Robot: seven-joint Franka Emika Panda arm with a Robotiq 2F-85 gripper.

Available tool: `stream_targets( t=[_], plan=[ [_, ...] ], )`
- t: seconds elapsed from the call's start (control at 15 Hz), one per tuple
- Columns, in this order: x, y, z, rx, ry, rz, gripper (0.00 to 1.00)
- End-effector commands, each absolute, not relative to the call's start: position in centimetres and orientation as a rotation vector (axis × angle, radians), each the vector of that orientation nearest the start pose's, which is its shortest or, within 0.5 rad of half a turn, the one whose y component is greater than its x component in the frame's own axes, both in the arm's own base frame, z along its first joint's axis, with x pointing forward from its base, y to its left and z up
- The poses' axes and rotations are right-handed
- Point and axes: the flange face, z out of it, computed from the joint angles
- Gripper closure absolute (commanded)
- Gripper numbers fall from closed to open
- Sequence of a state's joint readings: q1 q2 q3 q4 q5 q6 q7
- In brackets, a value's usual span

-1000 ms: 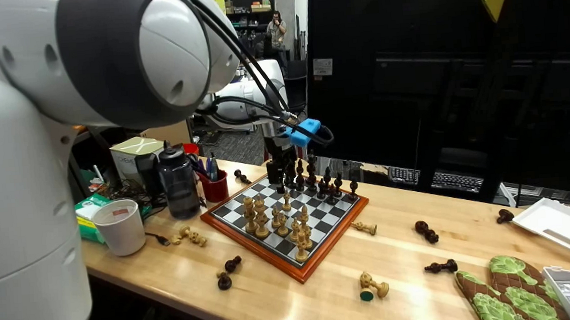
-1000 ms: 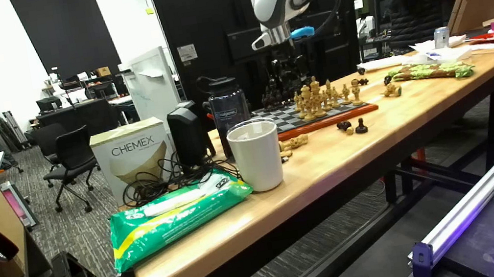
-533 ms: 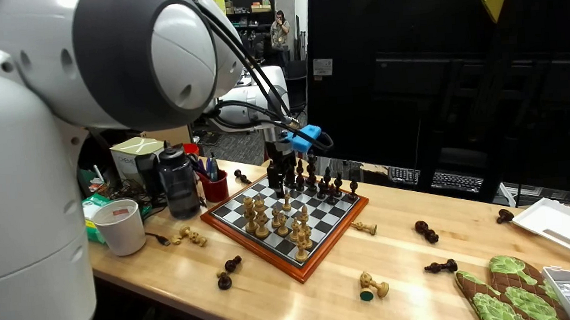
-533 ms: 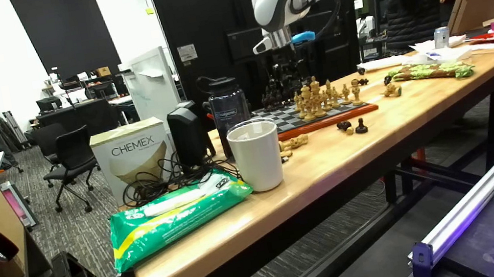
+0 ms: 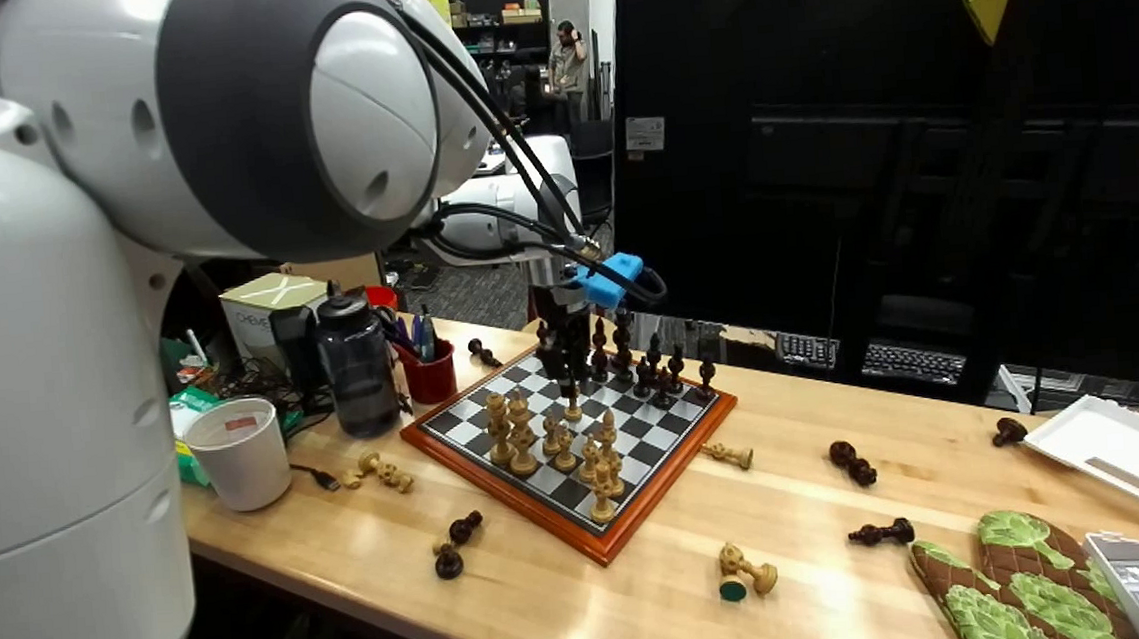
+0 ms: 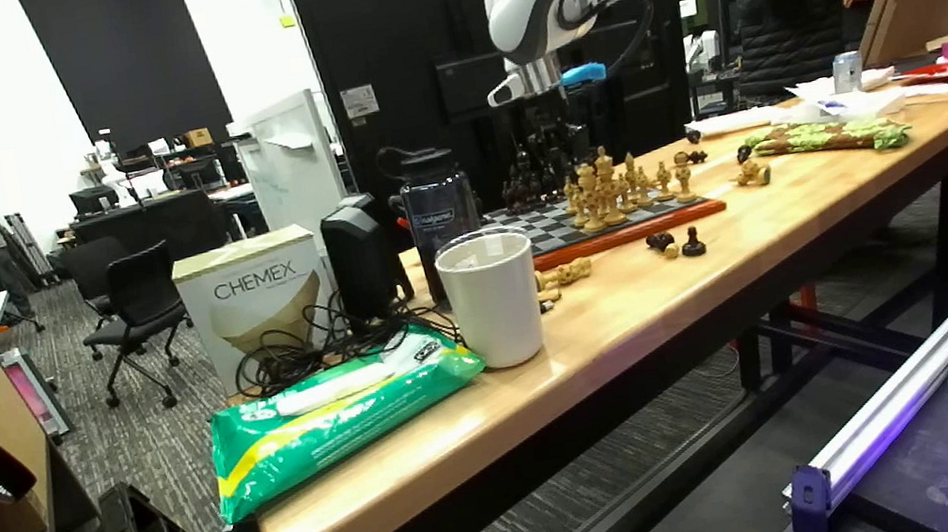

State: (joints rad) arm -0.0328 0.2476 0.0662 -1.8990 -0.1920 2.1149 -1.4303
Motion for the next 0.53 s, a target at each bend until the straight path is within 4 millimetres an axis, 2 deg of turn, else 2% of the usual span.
stream_targets(
  t=[0.0, 0.13, 0.27, 0.47],
  plan=[
    [61.1, 1.0, 37.6, -2.262, -2.290, 0.172, 0.82],
    [61.0, 1.1, 37.7, -2.264, -2.292, 0.179, 0.98],
    [61.0, 1.5, 38.2, -2.269, -2.302, 0.180, 1.00],
    [60.9, 2.4, 39.0, -2.267, -2.322, 0.187, 0.97]
  ],
)
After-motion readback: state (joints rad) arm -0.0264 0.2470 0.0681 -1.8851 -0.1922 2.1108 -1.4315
